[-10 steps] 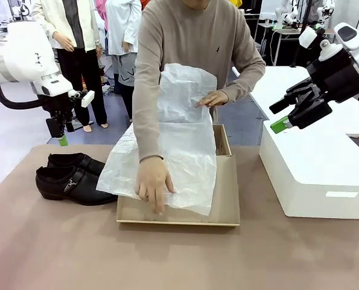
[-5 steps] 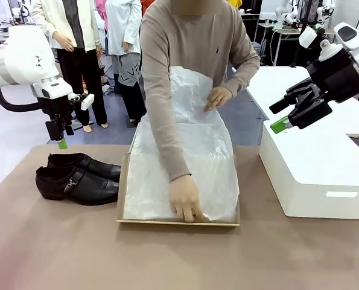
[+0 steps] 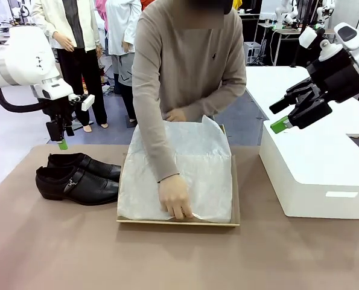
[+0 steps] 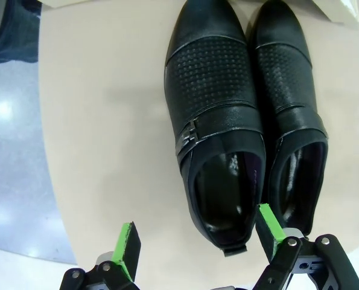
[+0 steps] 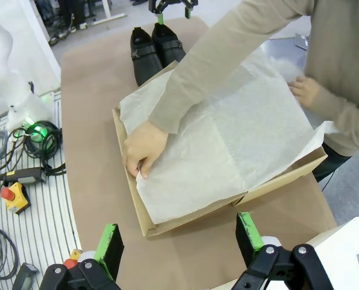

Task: Pack the shoes into the box.
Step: Place one shoe of the Shoes into the Shoes Box.

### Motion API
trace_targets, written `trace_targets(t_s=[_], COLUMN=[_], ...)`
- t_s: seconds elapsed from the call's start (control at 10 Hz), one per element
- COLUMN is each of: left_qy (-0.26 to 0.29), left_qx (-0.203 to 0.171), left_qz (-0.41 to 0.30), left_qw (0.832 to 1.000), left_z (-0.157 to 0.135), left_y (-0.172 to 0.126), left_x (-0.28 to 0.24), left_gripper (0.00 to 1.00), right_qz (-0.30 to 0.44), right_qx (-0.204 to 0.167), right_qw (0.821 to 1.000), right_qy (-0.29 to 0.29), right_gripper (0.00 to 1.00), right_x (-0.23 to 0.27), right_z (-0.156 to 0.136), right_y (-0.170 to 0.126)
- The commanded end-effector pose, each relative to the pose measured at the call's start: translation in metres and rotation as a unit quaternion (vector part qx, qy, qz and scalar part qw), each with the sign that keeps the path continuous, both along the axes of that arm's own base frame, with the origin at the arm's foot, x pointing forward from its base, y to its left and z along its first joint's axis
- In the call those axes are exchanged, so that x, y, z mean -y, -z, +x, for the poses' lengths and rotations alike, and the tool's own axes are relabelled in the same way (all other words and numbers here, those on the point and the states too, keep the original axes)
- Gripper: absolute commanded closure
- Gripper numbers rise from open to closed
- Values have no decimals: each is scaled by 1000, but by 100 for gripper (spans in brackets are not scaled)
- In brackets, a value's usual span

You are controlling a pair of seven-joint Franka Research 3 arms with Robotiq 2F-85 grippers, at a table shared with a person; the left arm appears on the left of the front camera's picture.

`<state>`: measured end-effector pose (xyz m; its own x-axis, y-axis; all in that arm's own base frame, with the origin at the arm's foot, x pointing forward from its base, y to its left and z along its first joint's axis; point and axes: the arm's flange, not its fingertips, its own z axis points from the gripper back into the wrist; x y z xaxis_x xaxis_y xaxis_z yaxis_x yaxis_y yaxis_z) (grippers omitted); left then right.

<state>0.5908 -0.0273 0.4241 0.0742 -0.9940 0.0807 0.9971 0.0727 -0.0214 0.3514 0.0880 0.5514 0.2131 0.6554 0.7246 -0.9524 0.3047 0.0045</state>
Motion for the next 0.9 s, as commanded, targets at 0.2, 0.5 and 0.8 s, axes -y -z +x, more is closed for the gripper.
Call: trace_targets(t_s=[0.2, 0.5, 0.8], left_qy=[-5, -16, -9], left_qx=[-22, -16, -31], left_qz=[-11, -5, -2], left_qw=[1000, 1000, 999], left_z=[8, 19, 24], left_y=[17, 28, 36], left_x=[1, 0, -1], left_gripper=[0, 0, 0], right_qz=[13, 13, 13], right_qx=[9, 9, 9], right_qw=[1000, 1000, 1000], right_qy=[-11, -11, -11], right_gripper=[0, 0, 0], right_x=[-1, -1, -1], right_z=[3, 3, 3], right_y=[1, 1, 1])
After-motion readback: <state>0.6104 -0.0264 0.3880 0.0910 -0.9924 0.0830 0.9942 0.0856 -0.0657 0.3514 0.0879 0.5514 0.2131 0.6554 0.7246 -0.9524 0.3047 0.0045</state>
